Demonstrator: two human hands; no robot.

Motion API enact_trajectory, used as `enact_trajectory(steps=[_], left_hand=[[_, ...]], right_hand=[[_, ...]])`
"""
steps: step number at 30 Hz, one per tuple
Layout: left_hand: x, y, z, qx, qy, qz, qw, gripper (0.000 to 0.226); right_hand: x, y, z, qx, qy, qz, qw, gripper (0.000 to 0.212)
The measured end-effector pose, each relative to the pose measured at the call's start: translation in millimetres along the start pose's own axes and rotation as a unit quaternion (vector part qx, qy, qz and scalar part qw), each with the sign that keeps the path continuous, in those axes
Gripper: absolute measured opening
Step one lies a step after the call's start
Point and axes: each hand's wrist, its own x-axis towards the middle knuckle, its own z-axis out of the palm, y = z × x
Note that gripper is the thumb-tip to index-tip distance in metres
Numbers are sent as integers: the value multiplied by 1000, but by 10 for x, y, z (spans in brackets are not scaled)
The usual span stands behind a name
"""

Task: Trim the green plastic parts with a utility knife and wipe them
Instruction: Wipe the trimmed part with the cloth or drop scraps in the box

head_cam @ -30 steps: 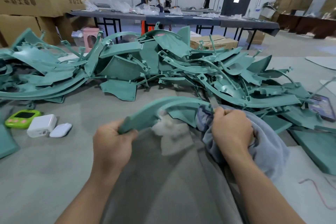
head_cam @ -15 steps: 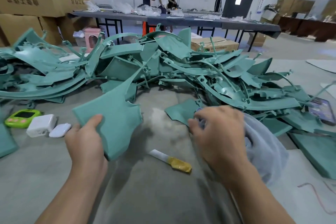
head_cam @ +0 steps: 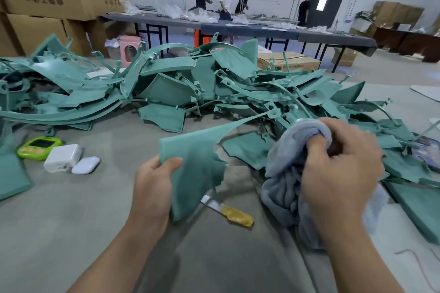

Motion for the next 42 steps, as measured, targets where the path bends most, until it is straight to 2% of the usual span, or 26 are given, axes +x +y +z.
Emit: enact_trajectory(steps=[2, 5, 8, 11, 13, 15, 17, 19, 22, 25, 27, 30, 32, 35, 37, 40, 42], left_hand=[[-11, -11, 31, -4, -8, -17, 1000, 30], [-37, -28, 107, -32, -13, -69, 997, 17], [-70, -74, 74, -1, -30, -15, 999, 20], [-115, -74, 17, 1, -43, 3, 999, 28], [-133, -51, 26, -31, -32, -18, 999, 34], [-159, -27, 69, -75, -24, -39, 996, 28], [-166, 5, 76, -25, -9, -1, 1000, 21], [-163, 27, 59, 40, 9, 39, 998, 25], [-209, 62, 54, 112, -3, 111, 987, 12], [-227, 64, 24, 177, -26, 177, 968, 16], [-217, 67, 12, 187, -33, 193, 963, 18], [-269, 86, 38, 195, -47, 207, 958, 23], [-308, 84, 62, 185, -45, 200, 961, 27], [-278, 65, 61, 151, -8, 162, 975, 18], [-222, 68, 41, 131, 20, 127, 983, 24], [-143, 90, -2, 107, 72, 68, 989, 19], [-80, 114, -27, 31, 109, 8, 993, 23]], right_hand=[[-163, -253, 22, 104, -20, -46, 993, 17], [-524, -565, 254, 180, -133, -118, 967, 19], [-797, -672, 528, 215, -239, -137, 937, 25], [-833, -581, 660, 204, -343, -128, 908, 45], [-817, -497, 709, 185, -359, -163, 900, 54], [-794, -439, 767, 162, -378, -190, 891, 65], [-763, -404, 828, 125, -394, -189, 891, 79], [-698, -381, 890, 83, -388, -158, 904, 68], [-544, -304, 964, 11, -362, -131, 923, 41], [-417, -250, 1025, 6, -363, -99, 927, 27], [-345, -228, 1048, 3, -367, -81, 927, 31], [-149, -161, 1105, -52, -369, -53, 926, 52], [13, -80, 1135, -124, -363, -54, 922, 44], [134, 101, 1123, -182, -310, -65, 931, 27], [134, 216, 1049, -202, -246, -65, 946, 41], [83, 305, 926, -114, -103, 0, 988, 65], [30, 261, 846, -10, -44, 84, 995, 64]])
